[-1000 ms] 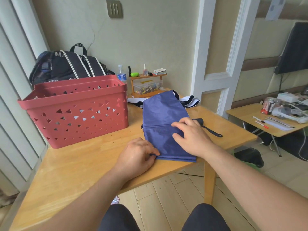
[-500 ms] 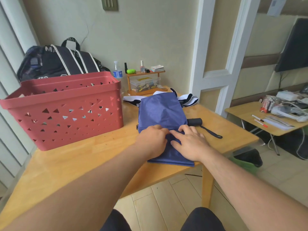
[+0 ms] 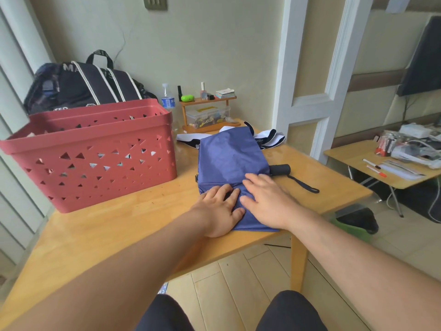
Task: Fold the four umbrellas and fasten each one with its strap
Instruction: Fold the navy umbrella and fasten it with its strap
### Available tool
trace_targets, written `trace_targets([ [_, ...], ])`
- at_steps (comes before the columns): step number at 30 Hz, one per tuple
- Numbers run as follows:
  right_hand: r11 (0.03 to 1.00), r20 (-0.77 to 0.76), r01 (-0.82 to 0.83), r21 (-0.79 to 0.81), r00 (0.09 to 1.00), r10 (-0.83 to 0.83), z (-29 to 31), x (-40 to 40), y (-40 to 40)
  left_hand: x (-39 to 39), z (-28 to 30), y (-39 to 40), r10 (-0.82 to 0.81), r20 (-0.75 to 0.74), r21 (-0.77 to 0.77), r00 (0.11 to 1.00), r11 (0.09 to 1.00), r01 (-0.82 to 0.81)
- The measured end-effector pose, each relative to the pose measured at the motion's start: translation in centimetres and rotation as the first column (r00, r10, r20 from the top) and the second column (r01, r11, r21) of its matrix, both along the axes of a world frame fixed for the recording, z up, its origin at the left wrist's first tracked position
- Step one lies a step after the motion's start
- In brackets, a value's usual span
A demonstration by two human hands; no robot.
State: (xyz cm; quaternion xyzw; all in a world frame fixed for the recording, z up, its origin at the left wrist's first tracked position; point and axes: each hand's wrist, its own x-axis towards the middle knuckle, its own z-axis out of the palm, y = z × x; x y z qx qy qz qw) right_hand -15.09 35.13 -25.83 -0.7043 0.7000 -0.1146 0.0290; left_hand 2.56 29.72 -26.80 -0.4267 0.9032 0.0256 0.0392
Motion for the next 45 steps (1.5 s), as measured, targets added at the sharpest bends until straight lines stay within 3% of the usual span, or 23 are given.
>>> trace_targets([
  [3, 0.946, -0.074, 0.121, 0.302, 0.992, -0.104, -1.0, -1.2, 1.5, 1.0, 0.2, 0.4, -0.02, 0.008, 0.048, 1.0, 0.999, 0.019],
  [11, 0.875, -0.139, 0.214, 0.434, 0.976, -0.17, 1.0, -2.7, 2.0, 4.8, 0.3, 0.6, 0.068, 0.08, 0.081, 0.994, 0.994, -0.075],
  [13, 0.913, -0.186, 0.243, 0.329, 0.964, -0.19, 2.3, -2.0, 1.2, 4.6, 0.5, 0.7, 0.071, 0.084, 0.091, 0.994, 0.993, -0.079],
  [14, 0.956, -0.19, 0.228, 0.185, 0.963, -0.193, 2.7, -1.2, 1.0, 4.5, 0.7, 0.7, 0.07, 0.089, 0.098, 0.994, 0.992, -0.079],
  [16, 0.991, -0.126, 0.098, -0.095, 0.986, -0.11, 2.7, 1.1, 0.8, 4.5, 0.8, 0.7, 0.066, 0.1, 0.108, 0.993, 0.991, -0.076],
  [17, 0.993, -0.093, 0.015, -0.121, 0.995, -0.026, 2.5, 2.0, 0.8, 4.5, 0.8, 0.7, 0.065, 0.102, 0.107, 0.993, 0.991, -0.076],
  [19, 0.997, -0.072, -0.038, 0.072, 0.996, 0.043, 1.2, 2.1, 1.1, 4.5, 0.6, 0.7, 0.066, 0.093, 0.11, 0.993, 0.991, -0.076],
  [21, 0.951, -0.063, 0.064, 0.301, 0.997, -0.047, 0.1, -0.3, 1.9, 4.6, 0.4, 0.6, 0.067, 0.072, 0.118, 0.995, 0.99, -0.075],
  [26, 0.933, -0.102, 0.158, 0.323, 0.986, -0.132, -0.8, -3.4, 2.7, 4.7, 1.0, 0.4, 0.076, 0.032, 0.091, 0.997, 0.993, -0.079],
  [28, 0.934, -0.105, 0.158, 0.321, 0.986, -0.131, -0.9, -3.0, 2.6, 4.3, 2.3, -0.5, 0.145, -0.124, 0.059, 0.982, 0.989, -0.139],
  [30, 0.938, -0.1, 0.159, 0.307, 0.986, -0.135, -1.0, -3.1, 2.6, 3.6, 3.8, -2.3, 0.225, -0.393, 0.044, 0.891, 0.973, -0.226],
  [33, 0.939, -0.092, 0.155, 0.307, 0.987, -0.133, -1.0, -3.3, 2.6, 2.4, 5.4, -5.2, 0.286, -0.687, 0.069, 0.668, 0.941, -0.331],
  [36, 0.937, -0.094, 0.151, 0.315, 0.987, -0.128, -0.9, -3.2, 2.5, 1.3, 6.3, -7.3, 0.465, -0.784, 0.385, 0.411, 0.884, -0.265],
  [39, 0.938, -0.086, 0.149, 0.313, 0.988, -0.128, -0.9, -3.3, 2.6, 0.4, 6.3, -8.1, 0.543, -0.804, 0.528, 0.243, 0.839, -0.13],
  [41, 0.938, -0.086, 0.145, 0.313, 0.988, -0.124, -1.0, -3.3, 2.6, 0.0, 6.1, -7.9, 0.522, -0.831, 0.509, 0.191, 0.853, -0.117],
  [45, 0.944, -0.064, 0.143, 0.297, 0.989, -0.13, -1.1, -3.4, 2.6, 0.0, 5.4, -6.5, 0.386, -0.899, 0.353, 0.207, 0.918, -0.179],
])
